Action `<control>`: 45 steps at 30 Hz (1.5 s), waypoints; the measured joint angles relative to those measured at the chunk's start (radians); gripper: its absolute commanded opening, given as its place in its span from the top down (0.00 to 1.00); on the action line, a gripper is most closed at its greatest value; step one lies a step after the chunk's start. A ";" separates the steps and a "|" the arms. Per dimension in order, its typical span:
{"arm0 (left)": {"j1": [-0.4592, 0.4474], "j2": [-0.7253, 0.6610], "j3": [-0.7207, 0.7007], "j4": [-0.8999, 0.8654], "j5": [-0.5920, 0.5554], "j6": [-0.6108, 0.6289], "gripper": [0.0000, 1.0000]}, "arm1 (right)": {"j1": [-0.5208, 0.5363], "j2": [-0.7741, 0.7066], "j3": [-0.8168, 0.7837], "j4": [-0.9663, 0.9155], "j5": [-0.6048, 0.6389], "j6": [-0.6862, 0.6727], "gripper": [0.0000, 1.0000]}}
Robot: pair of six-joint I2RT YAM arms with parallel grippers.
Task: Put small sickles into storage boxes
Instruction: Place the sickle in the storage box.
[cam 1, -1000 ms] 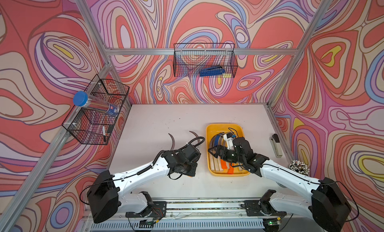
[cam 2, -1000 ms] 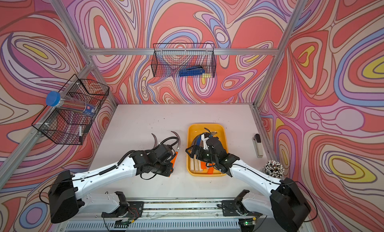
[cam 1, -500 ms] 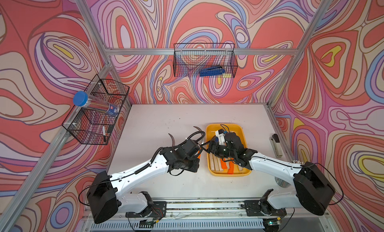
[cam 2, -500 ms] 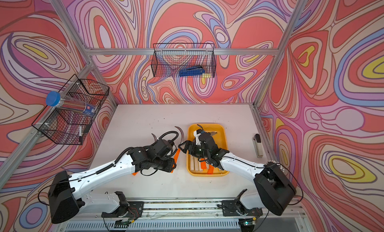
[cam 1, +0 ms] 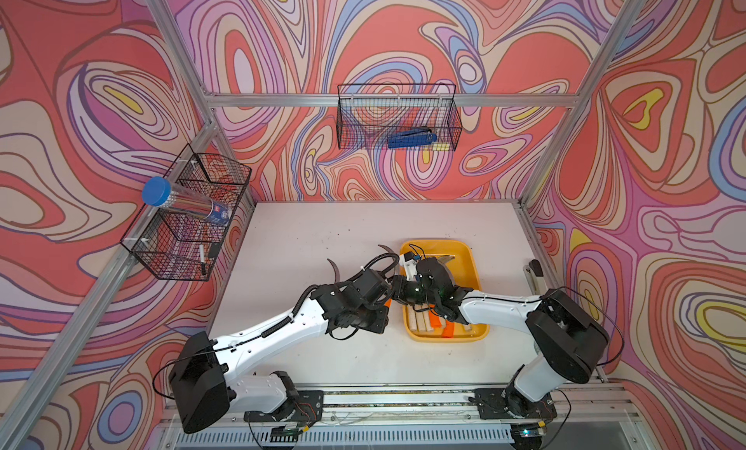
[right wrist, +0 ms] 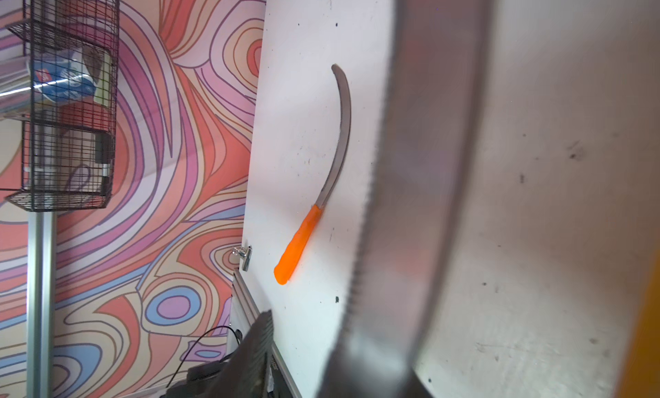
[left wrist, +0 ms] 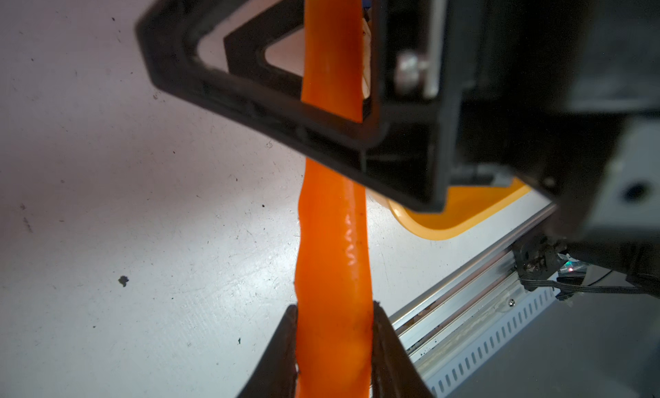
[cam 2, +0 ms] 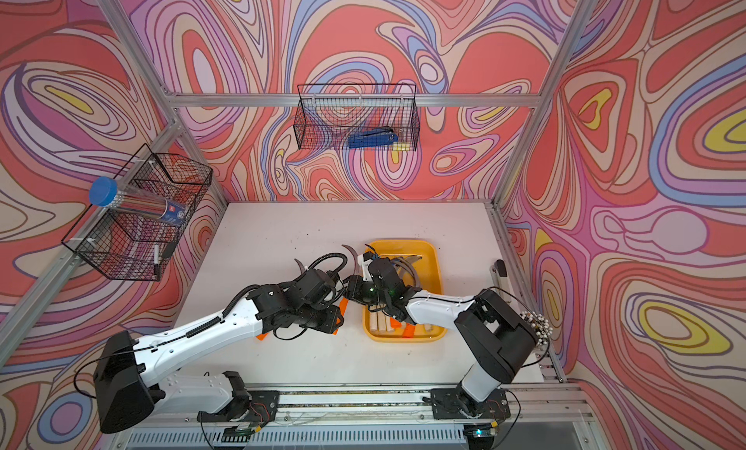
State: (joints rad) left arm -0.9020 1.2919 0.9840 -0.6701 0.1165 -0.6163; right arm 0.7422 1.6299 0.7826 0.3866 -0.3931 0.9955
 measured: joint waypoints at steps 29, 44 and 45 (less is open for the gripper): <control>0.001 -0.077 -0.048 -0.049 -0.161 0.037 0.00 | -0.164 -0.256 0.106 -0.583 -0.019 -0.395 1.00; 0.001 -0.028 -0.097 0.212 -0.066 0.048 0.00 | -0.315 -0.329 -0.011 -0.720 0.018 -0.526 1.00; 0.001 -0.025 -0.097 0.227 -0.063 0.048 0.00 | -0.319 -0.326 -0.014 -0.719 0.022 -0.531 1.00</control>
State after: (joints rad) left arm -0.9012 1.2667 0.8875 -0.4435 0.0536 -0.5682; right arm 0.4236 1.3037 0.7681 -0.3325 -0.3710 0.4644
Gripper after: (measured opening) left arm 0.994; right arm 0.161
